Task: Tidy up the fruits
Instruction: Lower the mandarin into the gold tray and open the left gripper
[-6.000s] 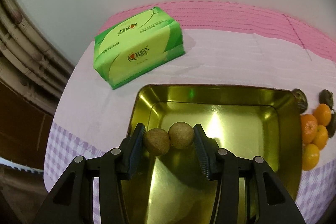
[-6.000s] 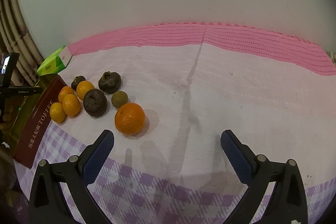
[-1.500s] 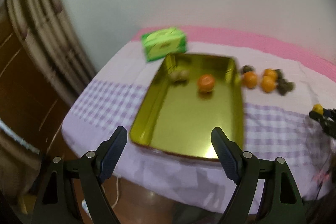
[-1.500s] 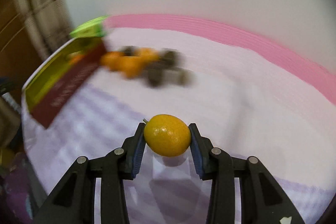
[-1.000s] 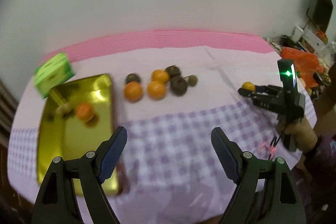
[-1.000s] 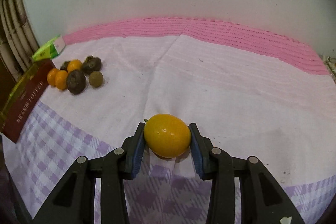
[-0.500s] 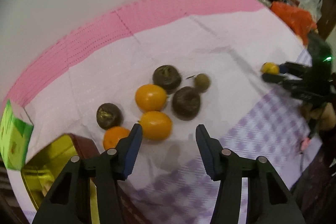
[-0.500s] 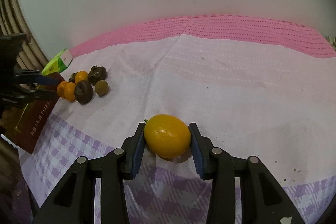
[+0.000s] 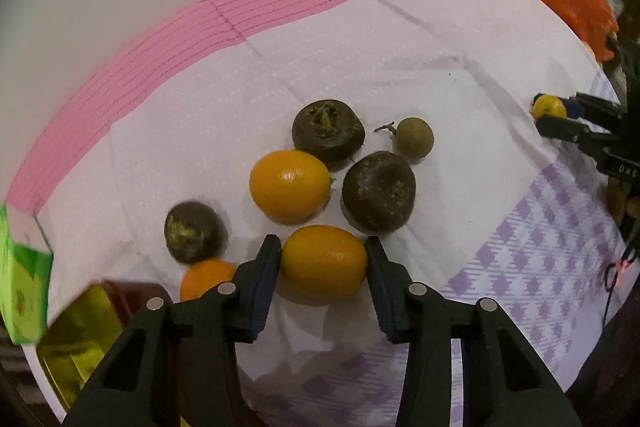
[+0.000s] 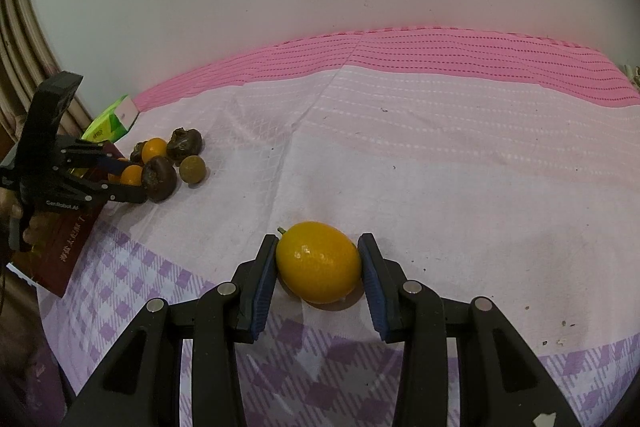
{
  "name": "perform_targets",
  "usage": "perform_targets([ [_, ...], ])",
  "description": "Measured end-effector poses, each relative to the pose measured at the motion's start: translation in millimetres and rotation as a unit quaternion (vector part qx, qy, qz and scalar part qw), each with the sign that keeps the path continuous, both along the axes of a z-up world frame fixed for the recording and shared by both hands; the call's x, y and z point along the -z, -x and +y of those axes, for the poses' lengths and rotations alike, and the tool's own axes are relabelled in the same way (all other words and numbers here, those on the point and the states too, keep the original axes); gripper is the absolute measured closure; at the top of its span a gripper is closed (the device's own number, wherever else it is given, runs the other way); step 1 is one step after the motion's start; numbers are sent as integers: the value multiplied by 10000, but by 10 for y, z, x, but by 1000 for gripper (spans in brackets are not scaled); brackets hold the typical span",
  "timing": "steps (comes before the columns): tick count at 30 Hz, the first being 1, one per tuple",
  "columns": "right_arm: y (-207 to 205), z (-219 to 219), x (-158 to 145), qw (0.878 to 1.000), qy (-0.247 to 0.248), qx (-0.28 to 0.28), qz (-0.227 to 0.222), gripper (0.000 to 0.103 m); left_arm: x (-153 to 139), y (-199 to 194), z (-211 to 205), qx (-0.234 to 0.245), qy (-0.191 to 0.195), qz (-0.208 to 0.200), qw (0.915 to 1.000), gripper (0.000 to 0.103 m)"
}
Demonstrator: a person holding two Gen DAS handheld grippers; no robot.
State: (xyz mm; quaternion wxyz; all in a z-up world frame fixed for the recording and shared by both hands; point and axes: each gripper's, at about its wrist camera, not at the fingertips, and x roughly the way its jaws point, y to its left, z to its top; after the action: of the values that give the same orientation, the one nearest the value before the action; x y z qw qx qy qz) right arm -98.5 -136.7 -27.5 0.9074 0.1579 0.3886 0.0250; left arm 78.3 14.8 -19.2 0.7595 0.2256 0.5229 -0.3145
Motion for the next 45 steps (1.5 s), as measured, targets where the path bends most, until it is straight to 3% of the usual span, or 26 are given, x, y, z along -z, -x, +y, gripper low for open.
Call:
perform_targets([
  [4,1,-1,1,10000,-11,3,-2,65,-88,221,96,-419,8,-183,9990,60],
  [8,-3,-1,3,10000,-12,7,-2,66,-334,544,264,-915,441,-233,9946,60],
  [15,-6,-1,0,10000,-7,7,2,66,-714,1060,562,-1739,1185,-144,9775,60],
  [20,-9,5,3,10000,19,13,6,66,-892,1247,789,-2044,1383,-168,9689,60],
  [23,-12,8,8,10000,30,13,7,66,-929,1261,924,-2254,1374,-197,9643,60],
  [33,-34,27,8,9999,123,10,23,67,-893,1297,1661,-3193,1526,-258,9349,60],
  [45,-37,33,12,9998,174,15,41,66,-492,1063,2129,-3691,1099,-278,9225,60],
])
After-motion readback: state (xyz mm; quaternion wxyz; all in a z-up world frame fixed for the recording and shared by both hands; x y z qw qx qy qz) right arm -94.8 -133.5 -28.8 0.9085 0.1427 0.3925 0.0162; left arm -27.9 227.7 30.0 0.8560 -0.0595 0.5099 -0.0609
